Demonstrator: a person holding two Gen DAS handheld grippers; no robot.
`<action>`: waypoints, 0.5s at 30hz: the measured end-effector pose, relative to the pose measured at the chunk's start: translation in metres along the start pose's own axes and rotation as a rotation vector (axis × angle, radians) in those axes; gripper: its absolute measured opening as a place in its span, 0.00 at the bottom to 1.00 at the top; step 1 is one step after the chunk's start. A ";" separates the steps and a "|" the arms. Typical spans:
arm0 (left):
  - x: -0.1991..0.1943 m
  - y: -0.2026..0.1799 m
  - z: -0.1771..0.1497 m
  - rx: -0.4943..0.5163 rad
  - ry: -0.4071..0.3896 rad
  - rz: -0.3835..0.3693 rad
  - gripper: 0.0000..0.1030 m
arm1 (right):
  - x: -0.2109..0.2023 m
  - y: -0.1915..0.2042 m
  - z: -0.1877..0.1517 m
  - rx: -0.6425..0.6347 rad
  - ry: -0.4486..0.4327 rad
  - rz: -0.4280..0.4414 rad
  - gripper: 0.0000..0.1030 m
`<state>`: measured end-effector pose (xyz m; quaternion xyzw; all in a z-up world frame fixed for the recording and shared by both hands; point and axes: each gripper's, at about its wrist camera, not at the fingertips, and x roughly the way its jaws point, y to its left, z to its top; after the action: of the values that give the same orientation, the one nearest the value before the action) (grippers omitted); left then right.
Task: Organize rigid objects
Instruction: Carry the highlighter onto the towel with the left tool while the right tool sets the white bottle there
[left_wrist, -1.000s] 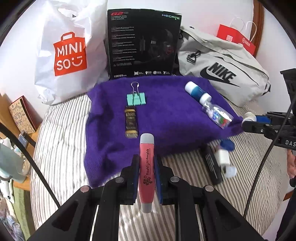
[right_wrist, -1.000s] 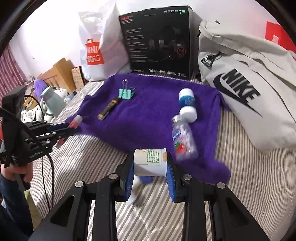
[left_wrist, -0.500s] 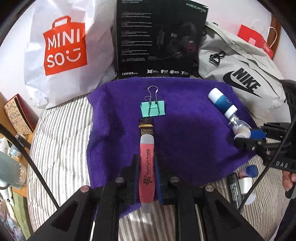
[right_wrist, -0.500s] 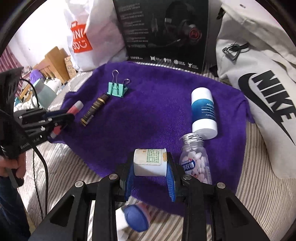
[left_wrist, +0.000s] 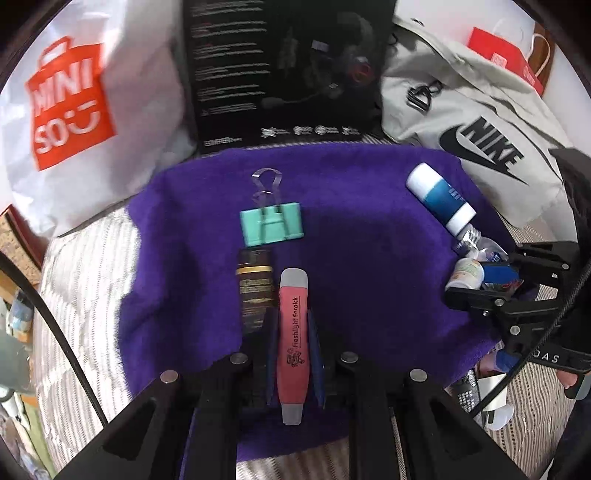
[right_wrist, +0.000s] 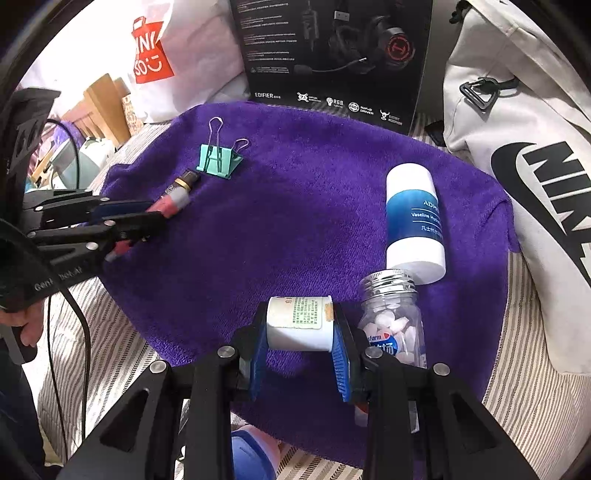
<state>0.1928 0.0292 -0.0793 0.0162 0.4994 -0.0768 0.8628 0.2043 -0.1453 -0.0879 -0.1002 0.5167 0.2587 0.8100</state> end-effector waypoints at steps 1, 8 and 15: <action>0.002 -0.003 0.001 0.004 0.001 -0.001 0.15 | 0.001 0.001 0.000 -0.011 0.001 -0.003 0.30; 0.015 -0.011 0.004 0.021 0.019 -0.001 0.15 | 0.002 0.004 -0.001 -0.052 -0.002 -0.014 0.30; 0.013 -0.011 0.002 0.023 0.016 -0.004 0.16 | 0.002 0.006 -0.004 -0.100 -0.006 -0.019 0.30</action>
<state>0.1989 0.0165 -0.0892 0.0258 0.5052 -0.0843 0.8585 0.1990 -0.1414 -0.0907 -0.1450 0.4998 0.2767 0.8079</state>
